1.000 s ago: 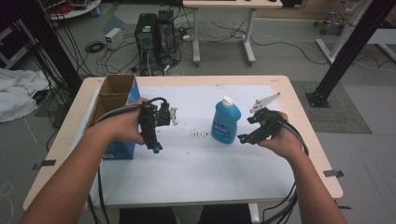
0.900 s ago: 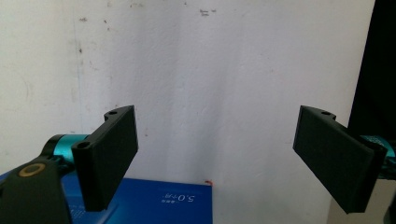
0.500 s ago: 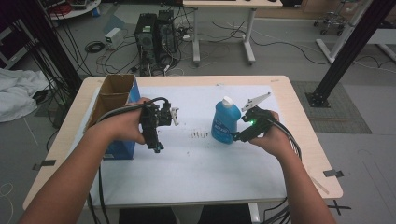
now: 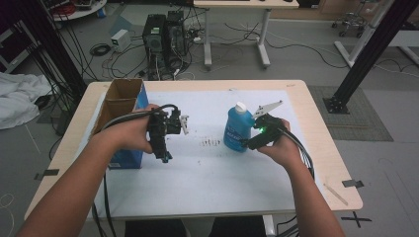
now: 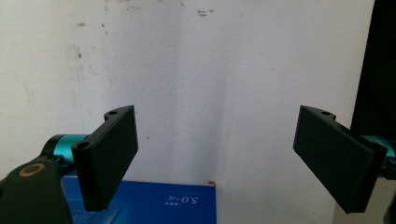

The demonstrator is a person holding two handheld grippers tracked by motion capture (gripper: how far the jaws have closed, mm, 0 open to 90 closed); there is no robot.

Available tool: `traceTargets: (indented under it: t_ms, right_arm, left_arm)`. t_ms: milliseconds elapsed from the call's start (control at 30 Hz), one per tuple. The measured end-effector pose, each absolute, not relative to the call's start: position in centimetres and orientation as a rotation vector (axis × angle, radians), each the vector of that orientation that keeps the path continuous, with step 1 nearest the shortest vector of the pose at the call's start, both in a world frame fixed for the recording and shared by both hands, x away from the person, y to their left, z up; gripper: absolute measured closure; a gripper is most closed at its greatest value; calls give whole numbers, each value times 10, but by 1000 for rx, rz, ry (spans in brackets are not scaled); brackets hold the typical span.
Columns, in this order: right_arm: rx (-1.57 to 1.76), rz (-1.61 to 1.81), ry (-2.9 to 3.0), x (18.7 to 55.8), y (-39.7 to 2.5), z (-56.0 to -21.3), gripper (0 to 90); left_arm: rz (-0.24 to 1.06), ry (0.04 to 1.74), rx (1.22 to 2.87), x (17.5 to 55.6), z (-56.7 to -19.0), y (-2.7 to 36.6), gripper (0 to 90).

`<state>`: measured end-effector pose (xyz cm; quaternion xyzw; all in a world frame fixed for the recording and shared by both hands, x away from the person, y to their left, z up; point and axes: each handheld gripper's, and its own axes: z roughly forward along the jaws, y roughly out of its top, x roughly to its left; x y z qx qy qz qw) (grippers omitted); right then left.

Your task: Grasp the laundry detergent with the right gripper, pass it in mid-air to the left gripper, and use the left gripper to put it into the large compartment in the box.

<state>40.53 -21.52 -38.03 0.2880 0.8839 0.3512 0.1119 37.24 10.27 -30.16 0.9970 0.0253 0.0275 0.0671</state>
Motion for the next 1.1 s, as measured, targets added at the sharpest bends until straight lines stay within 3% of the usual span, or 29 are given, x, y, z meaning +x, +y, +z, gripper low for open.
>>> traceTargets:
  t_ms: [800, 867, 1067, 1100]
  right_arm:
    - [823, 1122, 2497, 407, -199, -390, 136]
    - [814, 1132, 2490, 407, -198, -390, 182]
    - [819, 1125, 2461, 406, -195, -393, 189]
    - [824, 1130, 2455, 406, -196, -393, 230]
  left_arm:
    - [90, 80, 3001, 371, -303, 104, 139]
    - [91, 81, 2999, 371, -303, 104, 139]
    - [88, 83, 3000, 371, -303, 105, 139]
    - [87, 83, 2998, 371, -304, 105, 139]
